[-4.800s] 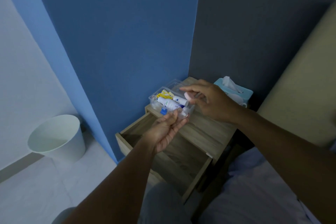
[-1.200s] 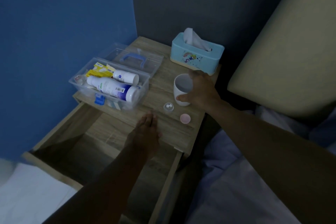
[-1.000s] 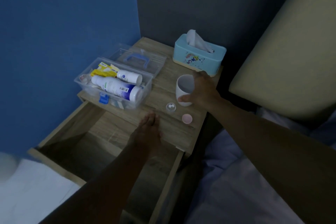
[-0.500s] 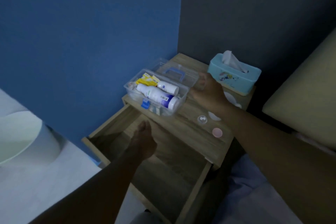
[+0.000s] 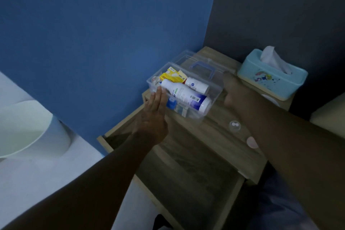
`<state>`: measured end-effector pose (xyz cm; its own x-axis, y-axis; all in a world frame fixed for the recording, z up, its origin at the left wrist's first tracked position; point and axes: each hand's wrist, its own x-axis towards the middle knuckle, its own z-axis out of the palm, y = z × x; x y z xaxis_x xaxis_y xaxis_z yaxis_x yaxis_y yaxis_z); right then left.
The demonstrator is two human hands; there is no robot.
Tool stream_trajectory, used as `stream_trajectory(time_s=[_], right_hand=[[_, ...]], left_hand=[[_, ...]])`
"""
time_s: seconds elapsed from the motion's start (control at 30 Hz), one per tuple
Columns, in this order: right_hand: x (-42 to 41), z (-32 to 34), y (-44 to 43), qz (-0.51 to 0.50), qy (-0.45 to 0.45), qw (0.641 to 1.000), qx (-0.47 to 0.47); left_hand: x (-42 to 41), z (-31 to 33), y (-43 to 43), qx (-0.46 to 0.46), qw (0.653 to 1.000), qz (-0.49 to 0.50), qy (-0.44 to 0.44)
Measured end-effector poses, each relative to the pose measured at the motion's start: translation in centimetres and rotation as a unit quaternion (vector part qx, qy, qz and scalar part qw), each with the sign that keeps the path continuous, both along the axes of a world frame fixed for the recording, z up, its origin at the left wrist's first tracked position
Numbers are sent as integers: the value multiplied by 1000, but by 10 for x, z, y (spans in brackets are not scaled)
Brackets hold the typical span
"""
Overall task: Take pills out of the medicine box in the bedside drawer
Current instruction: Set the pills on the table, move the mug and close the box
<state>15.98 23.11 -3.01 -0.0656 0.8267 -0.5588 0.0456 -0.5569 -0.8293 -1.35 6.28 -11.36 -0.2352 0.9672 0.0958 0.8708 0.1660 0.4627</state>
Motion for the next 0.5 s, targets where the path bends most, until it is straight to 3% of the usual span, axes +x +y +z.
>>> stream_trajectory(time_s=[0.13, 0.27, 0.37, 0.5], right_hand=[[5, 4, 13, -15, 30, 999, 8], [13, 7, 2, -54, -52, 990, 116], [11, 13, -19, -37, -101, 944, 310], [13, 11, -43, 54, -190, 859, 473]], left_hand=[[-2, -3, 1, -3, 1000, -9, 22], [-5, -2, 2, -15, 999, -27, 35], [-9, 1, 4, -26, 998, -42, 37], [-13, 10, 0, -6, 999, -42, -1]])
